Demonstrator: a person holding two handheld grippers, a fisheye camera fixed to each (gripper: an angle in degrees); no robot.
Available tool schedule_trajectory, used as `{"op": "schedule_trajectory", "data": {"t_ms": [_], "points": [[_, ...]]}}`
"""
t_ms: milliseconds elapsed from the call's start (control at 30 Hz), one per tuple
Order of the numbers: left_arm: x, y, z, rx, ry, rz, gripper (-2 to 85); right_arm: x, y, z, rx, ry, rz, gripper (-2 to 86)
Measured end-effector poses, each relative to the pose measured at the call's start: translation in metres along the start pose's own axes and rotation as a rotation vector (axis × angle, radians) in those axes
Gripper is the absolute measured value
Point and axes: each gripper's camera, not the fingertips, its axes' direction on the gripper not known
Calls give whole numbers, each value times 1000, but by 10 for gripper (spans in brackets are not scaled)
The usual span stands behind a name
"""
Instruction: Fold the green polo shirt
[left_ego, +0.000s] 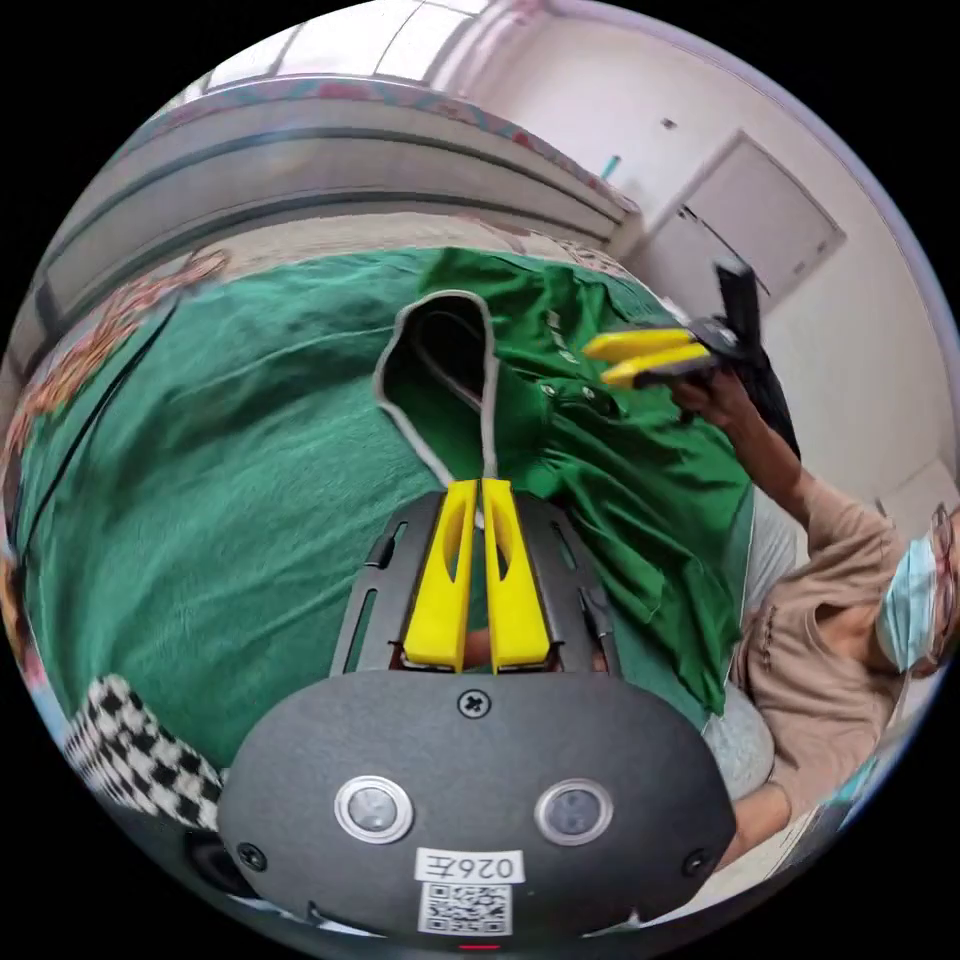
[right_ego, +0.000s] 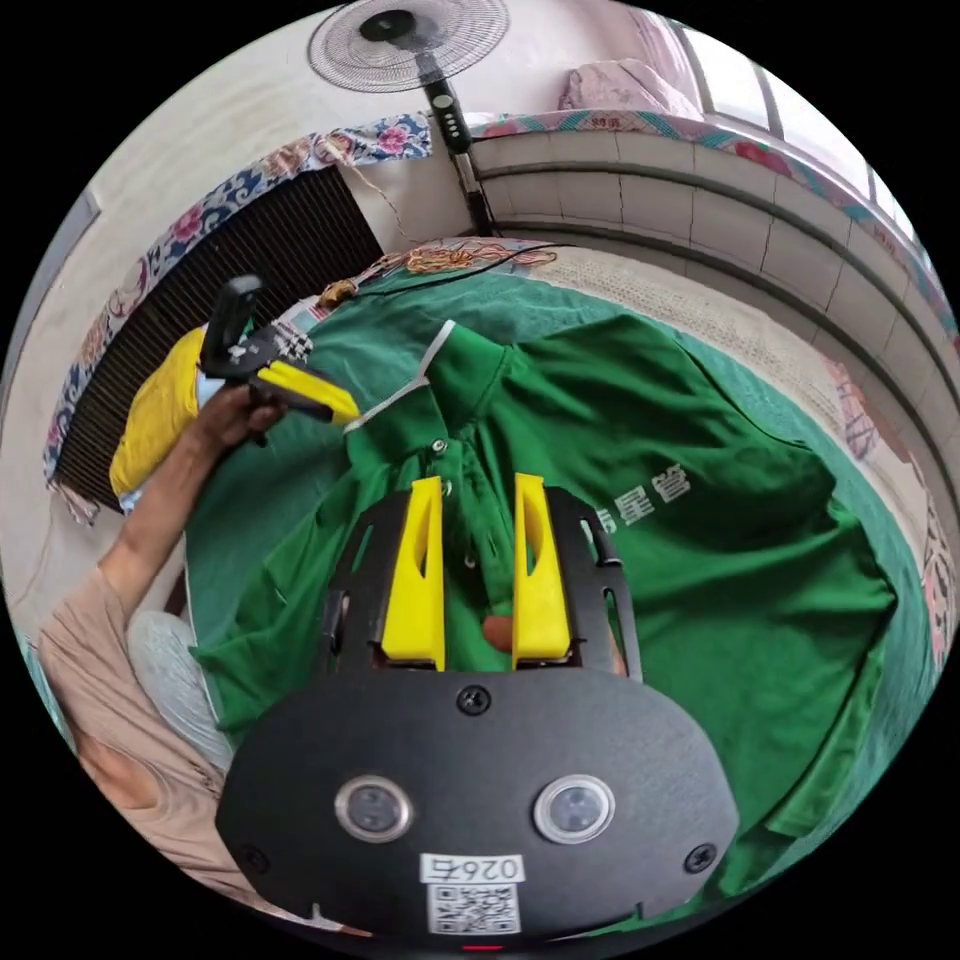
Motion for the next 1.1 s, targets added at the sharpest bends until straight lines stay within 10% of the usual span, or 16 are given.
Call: {"op": "schedule_trajectory", "data": {"t_ms": [300, 633, 900, 1100], "points": [[8, 31, -3, 152, -56, -125, 150, -134, 114, -41, 34, -136, -350, 77], [9, 30, -4, 81, -28, -254, 2, -232, 172, -22, -115, -423, -535, 21], [33, 101, -73, 320, -37, -438, 81, -198, 202, -78, 85, -56, -290, 71], [88, 91, -3, 31, 69, -408, 146, -188, 197, -60, 26, -14, -181, 99]]}}
